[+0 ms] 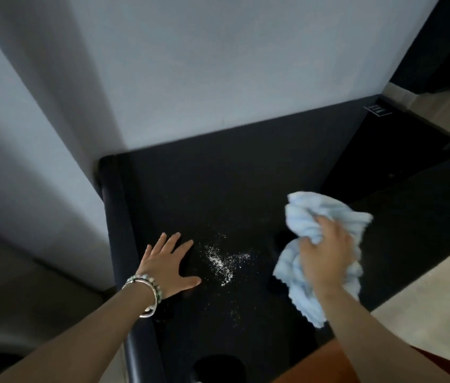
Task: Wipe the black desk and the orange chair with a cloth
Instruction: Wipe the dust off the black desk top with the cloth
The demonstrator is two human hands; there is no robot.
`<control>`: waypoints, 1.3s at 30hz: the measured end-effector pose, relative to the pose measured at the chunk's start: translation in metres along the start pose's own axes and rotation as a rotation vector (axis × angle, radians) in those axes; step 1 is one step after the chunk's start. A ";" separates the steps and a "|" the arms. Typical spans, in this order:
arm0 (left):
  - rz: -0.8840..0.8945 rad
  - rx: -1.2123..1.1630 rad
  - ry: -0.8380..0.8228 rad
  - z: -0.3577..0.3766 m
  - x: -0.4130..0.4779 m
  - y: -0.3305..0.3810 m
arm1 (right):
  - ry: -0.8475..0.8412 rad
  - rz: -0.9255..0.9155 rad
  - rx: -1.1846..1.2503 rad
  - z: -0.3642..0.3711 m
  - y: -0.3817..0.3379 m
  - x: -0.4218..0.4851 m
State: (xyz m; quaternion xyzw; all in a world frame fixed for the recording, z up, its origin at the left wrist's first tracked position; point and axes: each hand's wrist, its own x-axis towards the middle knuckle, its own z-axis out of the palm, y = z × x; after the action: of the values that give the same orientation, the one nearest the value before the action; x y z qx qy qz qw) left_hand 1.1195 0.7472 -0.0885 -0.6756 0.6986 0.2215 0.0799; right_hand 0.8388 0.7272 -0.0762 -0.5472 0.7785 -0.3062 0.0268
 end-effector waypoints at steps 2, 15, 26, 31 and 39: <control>-0.018 -0.014 0.004 -0.001 -0.003 0.005 | -0.176 0.226 -0.195 -0.010 0.023 0.026; -0.023 -0.008 0.046 0.004 -0.011 -0.001 | -0.454 -0.470 0.015 0.036 -0.036 -0.018; -0.241 -0.107 0.140 -0.008 0.000 -0.039 | -0.479 0.231 -0.346 0.039 -0.006 0.049; -0.317 -0.145 0.154 -0.021 0.033 -0.049 | -0.483 -0.079 -0.257 0.065 -0.050 0.050; -0.341 -0.071 0.310 -0.014 0.052 -0.049 | -0.248 -0.408 0.205 0.085 -0.077 0.055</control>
State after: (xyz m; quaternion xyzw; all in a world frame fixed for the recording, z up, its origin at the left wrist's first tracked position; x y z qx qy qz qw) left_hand 1.1659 0.6945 -0.1070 -0.8121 0.5702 0.1228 -0.0157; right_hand 0.9130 0.6247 -0.0896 -0.7207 0.6077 -0.3131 0.1153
